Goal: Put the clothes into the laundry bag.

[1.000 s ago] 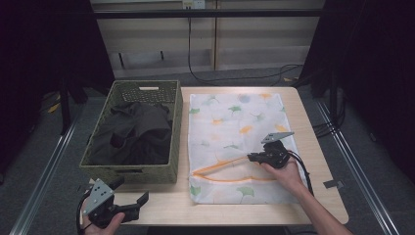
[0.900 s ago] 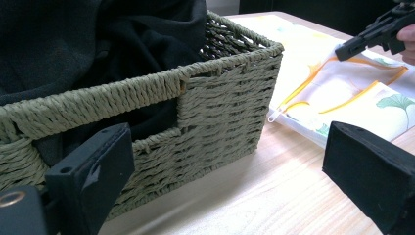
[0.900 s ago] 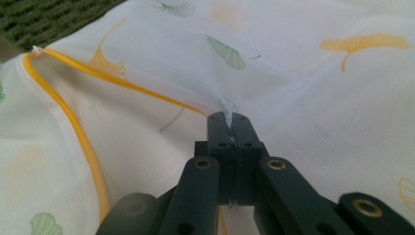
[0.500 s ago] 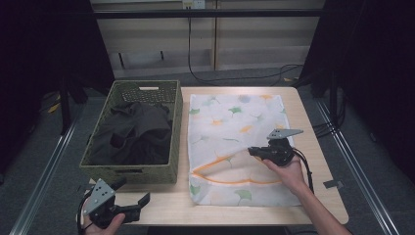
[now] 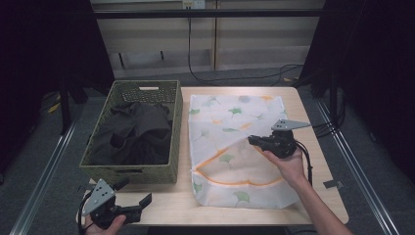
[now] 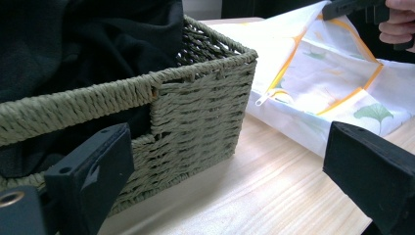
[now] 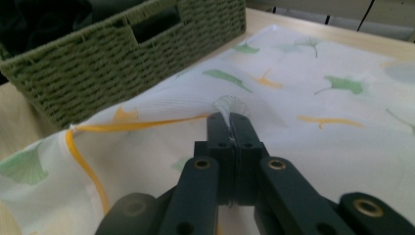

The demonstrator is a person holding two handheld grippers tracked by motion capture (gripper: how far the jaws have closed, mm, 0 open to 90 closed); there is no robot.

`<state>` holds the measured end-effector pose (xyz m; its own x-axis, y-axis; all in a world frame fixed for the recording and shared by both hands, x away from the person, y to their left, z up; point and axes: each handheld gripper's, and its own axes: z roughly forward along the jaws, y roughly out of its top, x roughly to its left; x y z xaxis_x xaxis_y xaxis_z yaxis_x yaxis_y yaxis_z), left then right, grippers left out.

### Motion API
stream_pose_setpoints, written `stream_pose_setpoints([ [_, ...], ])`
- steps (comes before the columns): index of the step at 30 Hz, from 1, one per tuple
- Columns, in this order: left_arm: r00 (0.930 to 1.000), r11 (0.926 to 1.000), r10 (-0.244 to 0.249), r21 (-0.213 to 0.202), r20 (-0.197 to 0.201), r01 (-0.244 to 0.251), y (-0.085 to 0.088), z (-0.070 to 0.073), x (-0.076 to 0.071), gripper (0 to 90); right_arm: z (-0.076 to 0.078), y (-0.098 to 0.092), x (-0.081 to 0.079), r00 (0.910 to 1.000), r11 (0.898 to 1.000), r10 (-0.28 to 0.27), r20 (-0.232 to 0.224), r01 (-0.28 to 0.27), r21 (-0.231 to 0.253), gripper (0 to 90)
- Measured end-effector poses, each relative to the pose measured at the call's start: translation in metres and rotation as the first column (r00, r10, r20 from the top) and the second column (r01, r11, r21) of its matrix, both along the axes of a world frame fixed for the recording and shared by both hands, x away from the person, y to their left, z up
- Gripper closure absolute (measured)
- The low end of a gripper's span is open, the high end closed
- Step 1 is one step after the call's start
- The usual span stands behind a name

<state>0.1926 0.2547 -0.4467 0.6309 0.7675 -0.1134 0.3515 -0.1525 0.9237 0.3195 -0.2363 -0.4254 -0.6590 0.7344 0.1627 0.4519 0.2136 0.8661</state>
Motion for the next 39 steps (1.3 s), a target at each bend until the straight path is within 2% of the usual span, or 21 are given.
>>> stream_pose_setpoints([
  [7,1.0000,1.0000,-0.005,-0.002,-0.005,0.005,-0.001,0.000,0.000,3.9,0.023,-0.001,0.010,0.9986,0.999,-0.024,0.046,0.022,0.049,89.0],
  [13,0.9999,1.0000,-0.003,-0.009,-0.010,0.003,-0.002,0.000,0.002,3.9,0.031,-0.002,0.015,0.9973,0.998,-0.026,0.068,0.022,0.060,89.1],
  [15,0.9999,0.9999,0.012,-0.005,-0.005,-0.012,-0.002,0.001,0.001,3.9,0.036,-0.003,0.018,0.9960,0.995,-0.040,0.080,0.033,0.091,89.0],
  [17,1.0000,0.9999,0.007,-0.008,-0.003,-0.007,-0.001,0.002,0.002,3.9,0.040,-0.003,0.019,0.9948,0.994,-0.036,0.095,0.026,0.106,89.0],
  [22,0.9993,0.9990,0.036,-0.025,-0.008,-0.036,0.002,0.006,0.005,4.4,0.044,-0.003,0.018,0.9937,0.995,-0.036,0.106,0.025,0.101,89.1],
  [24,0.9992,0.9991,0.040,-0.015,-0.005,-0.040,0.003,0.008,0.006,5.1,0.044,-0.003,0.019,0.9939,0.995,-0.038,0.104,0.028,0.100,89.1],
  [28,0.9994,0.9994,0.033,-0.007,-0.001,-0.033,0.006,0.020,0.012,8.5,0.043,-0.003,0.018,0.9947,0.994,-0.024,0.100,0.014,0.106,89.1],
  [29,0.9985,0.9984,0.054,0.018,0.014,-0.054,0.008,0.028,0.016,8.6,0.044,-0.003,0.017,0.9950,0.994,-0.016,0.099,0.006,0.105,89.1],
  [30,0.9985,0.9984,0.054,0.018,0.014,-0.054,0.008,0.028,0.016,8.6,0.044,-0.003,0.017,0.9950,0.994,-0.016,0.099,0.006,0.105,89.1],
  [31,0.9984,0.9978,0.056,0.035,0.009,-0.056,0.010,0.033,0.020,8.5,0.044,-0.003,0.017,0.9951,0.995,-0.012,0.098,0.001,0.104,89.2],
  [34,0.9975,0.9971,0.070,0.030,0.003,-0.070,0.015,0.041,0.028,7.2,0.044,-0.003,0.017,0.9953,0.995,-0.016,0.095,0.007,0.100,89.2],
  [36,0.9962,0.9951,0.086,0.048,0.015,-0.087,0.020,0.048,0.035,6.8,0.043,-0.003,0.016,0.9953,0.995,-0.019,0.095,0.010,0.097,89.4],
  [37,0.9965,0.9960,0.082,0.033,0.014,-0.083,0.025,0.052,0.043,5.5,0.043,-0.003,0.016,0.9951,0.996,-0.021,0.096,0.012,0.094,89.4],
  [38,0.9965,0.9960,0.082,0.033,0.014,-0.083,0.025,0.052,0.043,4.5,0.043,-0.003,0.016,0.9953,0.996,-0.019,0.095,0.010,0.094,89.5],
  [39,0.9975,0.9971,0.070,0.029,0.012,-0.070,0.028,0.055,0.050,4.4,0.043,-0.002,0.016,0.9953,0.996,-0.017,0.095,0.008,0.094,89.6],
])
